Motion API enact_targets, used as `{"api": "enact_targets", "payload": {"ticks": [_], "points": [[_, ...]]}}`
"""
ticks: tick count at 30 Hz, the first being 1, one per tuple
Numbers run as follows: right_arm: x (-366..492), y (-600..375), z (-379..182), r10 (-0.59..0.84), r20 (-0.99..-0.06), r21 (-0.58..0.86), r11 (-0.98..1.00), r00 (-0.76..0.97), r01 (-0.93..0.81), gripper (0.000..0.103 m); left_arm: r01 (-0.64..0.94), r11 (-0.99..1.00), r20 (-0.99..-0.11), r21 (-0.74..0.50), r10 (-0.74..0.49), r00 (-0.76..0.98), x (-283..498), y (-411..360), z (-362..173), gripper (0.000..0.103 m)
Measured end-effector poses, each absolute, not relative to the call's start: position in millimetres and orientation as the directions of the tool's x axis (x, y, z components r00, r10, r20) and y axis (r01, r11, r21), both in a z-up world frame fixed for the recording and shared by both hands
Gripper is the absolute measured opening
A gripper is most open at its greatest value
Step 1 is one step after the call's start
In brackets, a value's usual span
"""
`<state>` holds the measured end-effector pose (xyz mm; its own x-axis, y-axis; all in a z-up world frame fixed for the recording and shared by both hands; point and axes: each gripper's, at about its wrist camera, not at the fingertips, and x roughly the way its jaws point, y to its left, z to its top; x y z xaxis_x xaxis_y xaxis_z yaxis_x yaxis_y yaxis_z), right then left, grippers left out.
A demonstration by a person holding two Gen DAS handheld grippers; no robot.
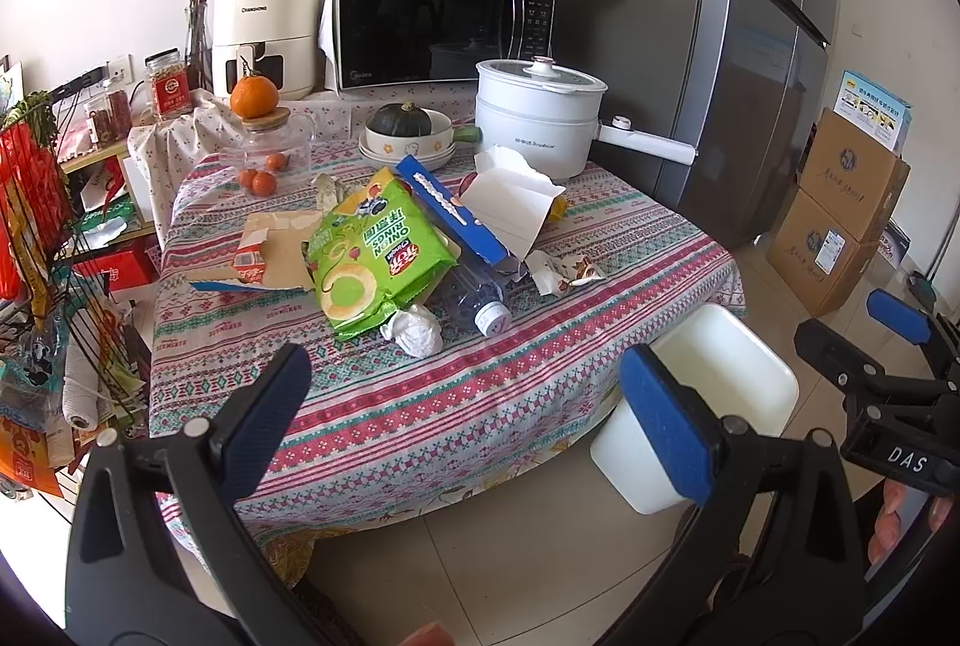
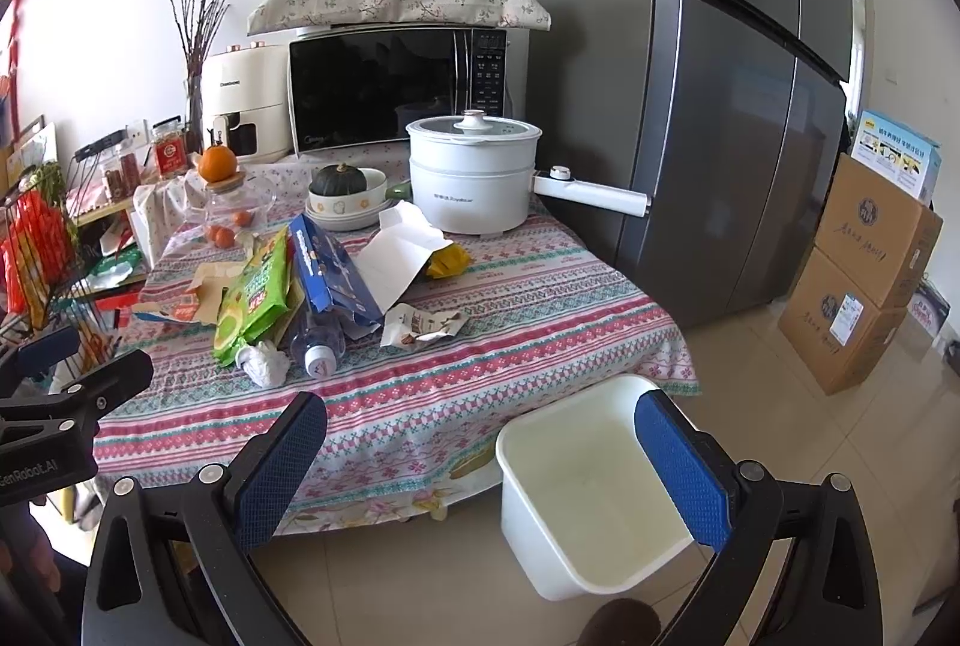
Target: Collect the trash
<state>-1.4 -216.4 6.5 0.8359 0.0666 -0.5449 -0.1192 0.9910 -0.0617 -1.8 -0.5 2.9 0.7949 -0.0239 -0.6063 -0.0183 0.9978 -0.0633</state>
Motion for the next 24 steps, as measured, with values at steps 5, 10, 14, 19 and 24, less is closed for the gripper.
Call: {"api": "enact_targets", "payload": {"ticks": [5,10,14,19,24], "points": [[-2.1,-215.9,6.2,0.067,-0.545,-0.062,0.991,0.836,-0.12,0.103,-0.021,0.998,-0.605,-0.066,-0.024,0.796,-2.1,1.0,2.7,0.102],[-2.0,-215.9,6.2,0.066,-0.545,-0.063,0.991,0.836,-0.12,0.103,-0.02,0.998,-0.604,-0.067,-0.025,0.796,-2.0,2.0,3.0,0.102],[-2.6,-215.8,6.1,0.067,-0.546,-0.063,0.991,0.835,-0.12,0.103,-0.02,0.997,-0.605,-0.068,-0.025,0.796,-2.1,2.6,3.3,0.102],[-2.1,-215.6,6.2,0.067,-0.547,-0.064,0.991,0.834,-0.121,0.103,-0.02,0.998,-0.604,-0.068,-0.025,0.796,-2.2,2.7,3.0,0.102],[-3.3,-214.6,6.6,0.067,-0.549,-0.067,0.99,0.833,-0.124,0.103,-0.02,0.997,-0.604,-0.069,-0.026,0.796,-2.5,2.7,2.6,0.102]]}}
